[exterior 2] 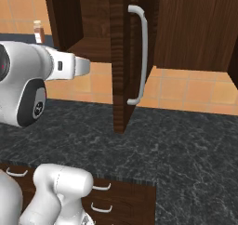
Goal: Gather all objects into one cabinet and sort the glasses and bowls to opposite sides.
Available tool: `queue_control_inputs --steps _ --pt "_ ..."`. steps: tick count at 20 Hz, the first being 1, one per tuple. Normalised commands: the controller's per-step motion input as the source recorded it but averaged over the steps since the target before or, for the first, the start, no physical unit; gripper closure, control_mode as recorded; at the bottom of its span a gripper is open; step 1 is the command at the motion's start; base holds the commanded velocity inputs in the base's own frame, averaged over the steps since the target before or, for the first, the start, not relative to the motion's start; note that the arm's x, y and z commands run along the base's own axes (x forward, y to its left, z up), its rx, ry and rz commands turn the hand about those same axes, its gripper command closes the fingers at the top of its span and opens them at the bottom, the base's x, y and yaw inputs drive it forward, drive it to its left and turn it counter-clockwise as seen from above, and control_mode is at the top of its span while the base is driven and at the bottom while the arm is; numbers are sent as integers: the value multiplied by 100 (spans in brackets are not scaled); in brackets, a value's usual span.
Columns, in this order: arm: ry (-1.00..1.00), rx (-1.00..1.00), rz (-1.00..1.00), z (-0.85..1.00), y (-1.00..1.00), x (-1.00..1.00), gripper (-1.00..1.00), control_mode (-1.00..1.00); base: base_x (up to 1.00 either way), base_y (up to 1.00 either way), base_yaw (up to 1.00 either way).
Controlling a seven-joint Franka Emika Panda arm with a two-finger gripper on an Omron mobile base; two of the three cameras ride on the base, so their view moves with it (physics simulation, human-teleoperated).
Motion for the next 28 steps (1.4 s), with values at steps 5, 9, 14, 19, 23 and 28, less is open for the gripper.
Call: queue_control_inputs --steps 5,9,14,19,23,28 --pt "0 0 0 2 -15 78 -100 -100 0 0 0" --pt "0 0 -1 0 -17 85 -100 -100 0 0 0" --pt "0 0 0 -3 -32 74 -100 -100 0 0 0" --pt "0 0 0 0 -27 64 -100 -100 0 0 0" --pt "0 0 0 0 -9 52 -100 -100 0 0 0" --pt "0 0 0 0 0 50 -100 -100 0 0 0"
